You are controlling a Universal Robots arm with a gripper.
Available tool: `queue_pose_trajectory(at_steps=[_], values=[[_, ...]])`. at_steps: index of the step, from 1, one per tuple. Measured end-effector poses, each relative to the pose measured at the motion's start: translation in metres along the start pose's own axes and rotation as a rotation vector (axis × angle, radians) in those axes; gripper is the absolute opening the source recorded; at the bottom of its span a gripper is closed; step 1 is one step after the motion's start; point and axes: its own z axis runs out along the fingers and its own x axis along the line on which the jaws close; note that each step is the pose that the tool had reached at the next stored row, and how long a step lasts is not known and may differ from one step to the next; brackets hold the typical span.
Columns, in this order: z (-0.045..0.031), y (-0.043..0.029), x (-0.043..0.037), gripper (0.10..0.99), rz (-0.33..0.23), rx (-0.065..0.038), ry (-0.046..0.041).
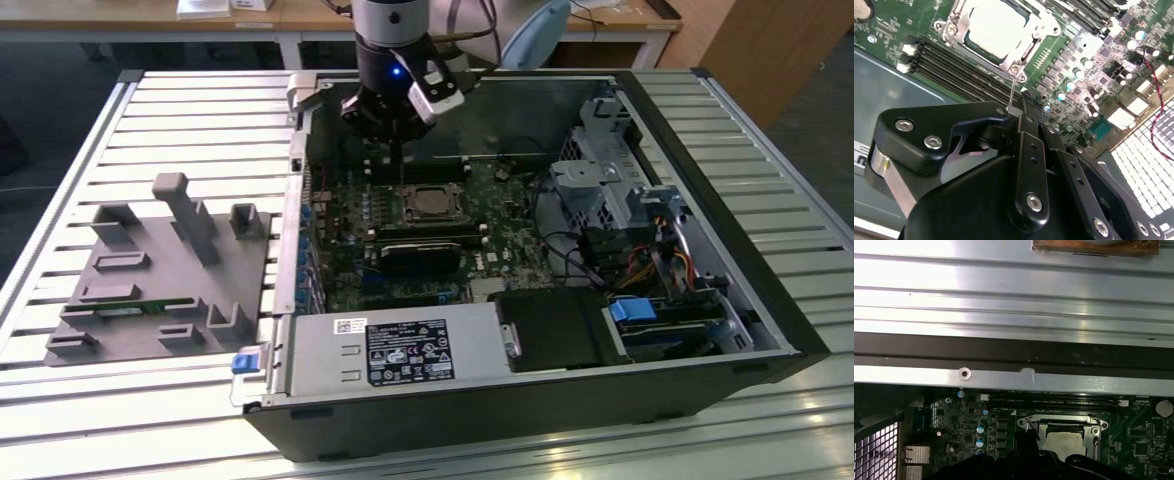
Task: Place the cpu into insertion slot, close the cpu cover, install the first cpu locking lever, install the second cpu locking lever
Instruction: 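Install the first cpu locking lever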
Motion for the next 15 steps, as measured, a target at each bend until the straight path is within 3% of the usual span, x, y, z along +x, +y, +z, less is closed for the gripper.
queue_pose_trajectory(at_steps=[14, 15], values=[[0.0027, -0.0006, -0.019, 0.106, 0.0, 0.0, 0.0043], [0.003, -0.0007, -0.0193, 0.106, 0.0, -0.005, 0.0044]])
